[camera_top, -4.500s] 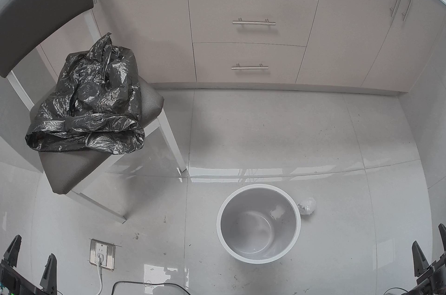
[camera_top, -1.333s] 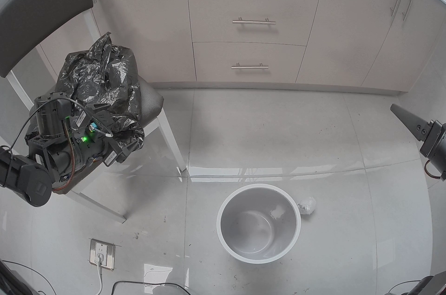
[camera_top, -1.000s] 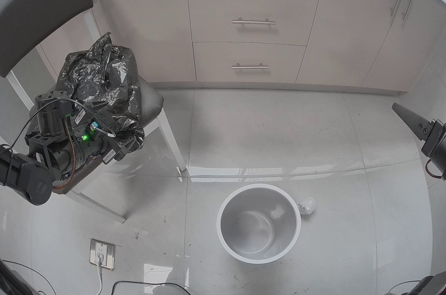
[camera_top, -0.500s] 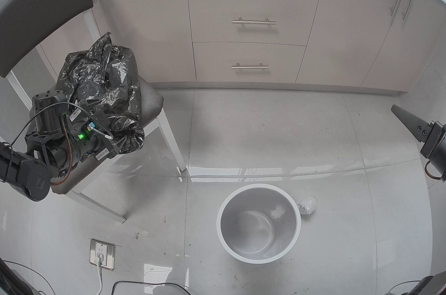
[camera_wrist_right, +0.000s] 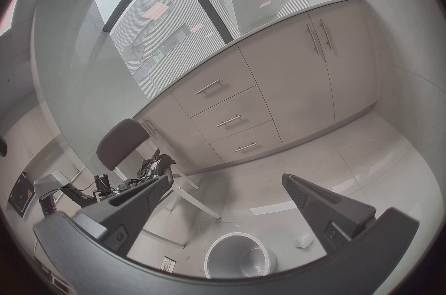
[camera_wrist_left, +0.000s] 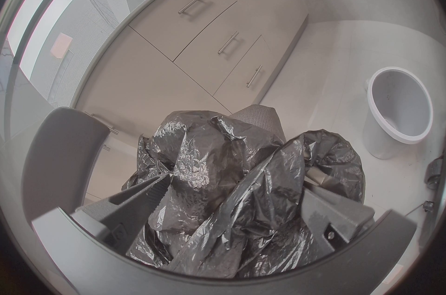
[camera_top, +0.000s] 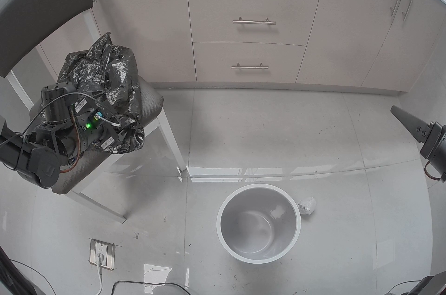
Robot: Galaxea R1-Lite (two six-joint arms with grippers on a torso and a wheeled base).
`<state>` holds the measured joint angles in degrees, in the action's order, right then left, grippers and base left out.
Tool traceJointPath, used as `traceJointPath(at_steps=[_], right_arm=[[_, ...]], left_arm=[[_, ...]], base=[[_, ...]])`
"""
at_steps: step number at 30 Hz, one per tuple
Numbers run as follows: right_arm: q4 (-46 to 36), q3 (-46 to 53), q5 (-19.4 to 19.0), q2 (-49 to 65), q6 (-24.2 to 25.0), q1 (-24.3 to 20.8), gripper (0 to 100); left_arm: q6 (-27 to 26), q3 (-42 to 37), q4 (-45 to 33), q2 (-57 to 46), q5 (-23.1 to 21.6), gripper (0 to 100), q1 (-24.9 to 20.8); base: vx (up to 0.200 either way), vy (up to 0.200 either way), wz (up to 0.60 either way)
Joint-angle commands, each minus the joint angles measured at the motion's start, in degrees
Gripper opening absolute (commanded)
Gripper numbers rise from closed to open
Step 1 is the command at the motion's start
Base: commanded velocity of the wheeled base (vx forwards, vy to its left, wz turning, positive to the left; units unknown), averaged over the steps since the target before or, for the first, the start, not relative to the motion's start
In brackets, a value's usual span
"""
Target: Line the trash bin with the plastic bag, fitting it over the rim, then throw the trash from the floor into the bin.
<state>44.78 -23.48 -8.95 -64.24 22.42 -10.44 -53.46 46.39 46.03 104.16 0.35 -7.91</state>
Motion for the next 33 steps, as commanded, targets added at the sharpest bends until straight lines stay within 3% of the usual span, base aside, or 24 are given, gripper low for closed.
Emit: traceJointPath(at_steps=[1, 4, 5, 23, 26, 27, 30, 31, 32, 33], right_arm=[[0.05, 0.01, -0.02, -0.09, -0.01, -0.02, 100], [0.05, 0.01, -0.02, 0.0, -0.01, -0.02, 100], [0.05, 0.01, -0.02, 0.0, -0.01, -0.02, 100], [0.05, 1.59, -0.02, 0.17, -0.18, -0.02, 100], [0.05, 1.77, -0.02, 0.44, -0.27, -0.55, 100], [0.05, 1.86, -0.02, 0.44, -0.27, -0.64, 100], [-0.04, 1.95, -0.02, 0.26, -0.27, -0.73, 100], [-0.04, 1.95, -0.02, 0.26, -0.27, -0.73, 100], [-0.04, 2.12, -0.02, 0.17, -0.27, -0.73, 100], [-0.04, 2.12, -0.02, 0.17, -0.27, -0.73, 100]], left_arm=[[0.11, 1.87, 0.02, 1.66, 0.09, 100, 0.0], [0.02, 3.54, 0.02, 2.54, 0.88, 100, 0.0], [0.02, 3.71, 0.02, 2.54, 0.88, 0, 0.0], [2.3, 3.36, 0.73, 2.89, 0.44, 0, 1.67], [10.65, 3.71, 4.33, 2.28, 0.26, 0, 1.23], [15.4, 4.15, 5.21, 1.84, 0.26, 0, 0.79], [36.14, 6.79, 5.56, -0.53, 0.35, 0, -1.05], [36.14, 6.79, 5.56, -0.53, 0.35, 0, -1.05], [57.67, 10.04, 4.51, -3.43, 0.61, 0, -1.76], [60.4, 10.57, 4.15, -3.87, 0.61, 0, -1.76]], base=[[0.0, 0.0, 0.0], [0.0, 0.0, 0.0], [0.0, 0.0, 0.0], [0.0, 0.0, 0.0], [0.0, 0.0, 0.0], [0.0, 0.0, 0.0], [0.0, 0.0, 0.0], [0.0, 0.0, 0.0], [0.0, 0.0, 0.0], [0.0, 0.0, 0.0]])
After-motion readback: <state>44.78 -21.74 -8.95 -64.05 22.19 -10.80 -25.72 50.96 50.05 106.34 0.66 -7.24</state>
